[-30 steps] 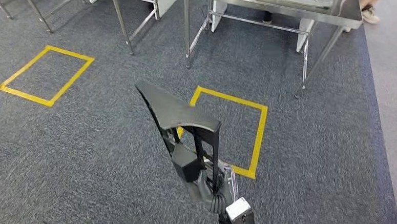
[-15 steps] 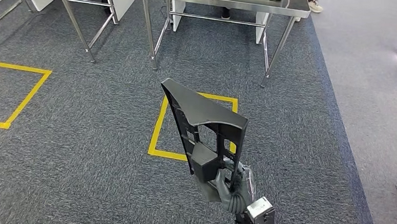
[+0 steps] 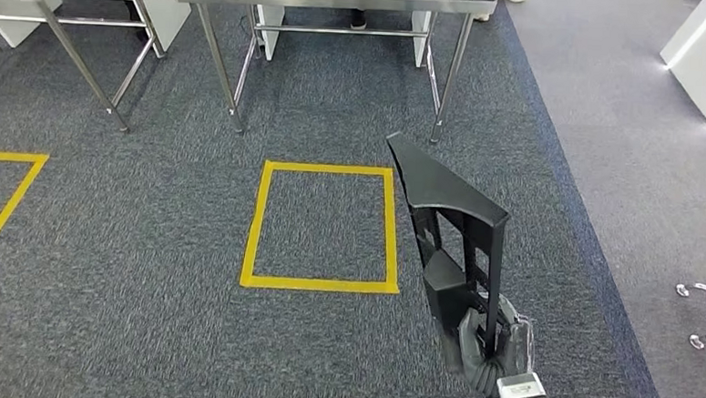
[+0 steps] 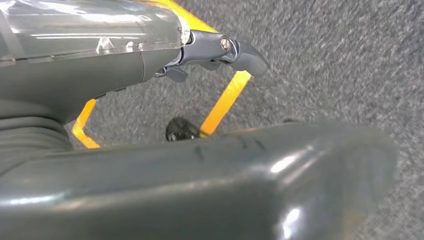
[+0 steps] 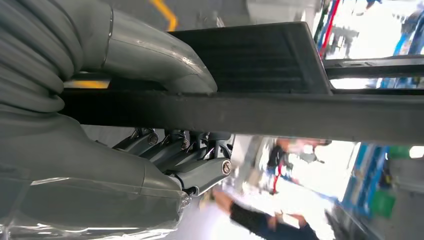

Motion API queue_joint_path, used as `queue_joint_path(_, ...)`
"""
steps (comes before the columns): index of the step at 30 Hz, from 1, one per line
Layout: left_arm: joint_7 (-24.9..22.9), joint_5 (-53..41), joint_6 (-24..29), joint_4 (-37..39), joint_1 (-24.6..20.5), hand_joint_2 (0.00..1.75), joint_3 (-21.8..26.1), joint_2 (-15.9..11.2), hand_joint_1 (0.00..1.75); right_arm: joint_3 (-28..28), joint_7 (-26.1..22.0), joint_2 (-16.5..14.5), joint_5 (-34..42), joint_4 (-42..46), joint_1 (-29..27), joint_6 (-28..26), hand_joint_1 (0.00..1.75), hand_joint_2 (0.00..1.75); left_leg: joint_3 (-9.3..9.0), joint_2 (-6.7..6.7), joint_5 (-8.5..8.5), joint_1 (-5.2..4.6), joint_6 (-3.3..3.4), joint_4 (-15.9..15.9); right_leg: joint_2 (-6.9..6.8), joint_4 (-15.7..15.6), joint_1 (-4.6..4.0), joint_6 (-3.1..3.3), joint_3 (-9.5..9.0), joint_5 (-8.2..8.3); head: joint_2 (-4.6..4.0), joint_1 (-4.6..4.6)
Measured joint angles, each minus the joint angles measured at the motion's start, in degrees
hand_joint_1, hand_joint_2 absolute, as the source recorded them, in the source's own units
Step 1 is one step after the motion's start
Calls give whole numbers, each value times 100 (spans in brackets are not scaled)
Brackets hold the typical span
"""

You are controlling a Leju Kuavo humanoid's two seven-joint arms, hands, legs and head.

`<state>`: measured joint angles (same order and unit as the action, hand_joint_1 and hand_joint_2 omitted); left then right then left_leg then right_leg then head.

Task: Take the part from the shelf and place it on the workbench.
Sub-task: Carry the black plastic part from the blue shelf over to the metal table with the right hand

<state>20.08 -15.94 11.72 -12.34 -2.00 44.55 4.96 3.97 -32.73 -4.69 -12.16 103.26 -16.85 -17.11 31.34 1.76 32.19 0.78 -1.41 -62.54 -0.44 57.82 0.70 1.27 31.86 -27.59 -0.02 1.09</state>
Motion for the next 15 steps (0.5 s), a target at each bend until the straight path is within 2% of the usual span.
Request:
queue_joint_path(2, -2, -15, -16, 1, 19, 0, -13, -14, 0, -51, 31, -32, -29, 27, 1, -14, 175, 175, 445, -110, 312, 1, -16, -805, 38, 2, -16, 45, -39, -40, 0, 2)
queue_joint_path(3, -2, -16, -17, 1, 29, 0, -15, -24, 0, -73, 37, -43, -34, 31, -5, -16, 175, 175, 639, -123, 357, 0, -19, -1096, 67, 3, -25, 54, -67, -65, 0, 2)
queue_joint_path(4, -2, -16, -18, 1, 40, 0, -17, -33, 0, -90, 40, -50, -36, 34, -10, -16, 175, 175, 748, -127, 286, 0, -15, -1193, 100, 4, -31, 54, -105, -97, 0, 2)
queue_joint_path(5, -3, -16, -18, 1, 49, 0, -20, -42, 0, -103, 40, -57, -36, 36, -14, -16, 175, 175, 736, -128, 91, 0, -3, -1043, 133, 4, -34, 48, -156, -133, 0, 2)
queue_joint_path(7, -5, -16, -20, 1, 58, 0, -31, -60, 0, -122, 40, -70, -37, 40, -15, -16, 175, 175, 482, -149, -411, -5, 48, -318, 185, 4, -37, 23, -275, -221, 0, 2)
queue_joint_path(8, -5, -19, -24, 1, 58, 0, -40, -66, 0, -131, 41, -76, -44, 45, -13, -24, 175, 175, 340, -166, -557, -16, 78, 29, 206, 10, -43, -2, -313, -263, 0, 2)
queue_joint_path(9, -6, -21, -31, 1, 54, 0, -51, -70, 0, -140, 41, -81, -64, 52, -13, -41, 175, 175, 250, -180, -616, -29, 106, 245, 220, 12, -47, -33, -331, -292, 0, 2)
queue_joint_path(10, -6, -27, -40, 1, 49, 0, -61, -72, 0, -148, 42, -85, -101, 61, -12, -69, 175, 175, 214, -191, -590, -43, 133, 334, 231, 18, -50, -68, -336, -302, 0, 3)
queue_joint_path(13, -5, -75, -96, 1, 35, 0, -86, -82, 0, -178, 55, -65, -266, 113, 3, -230, 175, 175, 128, -184, -551, -37, 223, 446, 215, 108, -44, -172, -334, -312, 1, 2)
queue_joint_path(15, -3, -154, -128, 1, 37, 0, -102, -85, 0, -209, 93, -32, -382, 179, 66, -406, 175, 175, 20, -172, -529, -15, 284, 510, 152, 503, -30, -240, -134, -486, 1, -1)
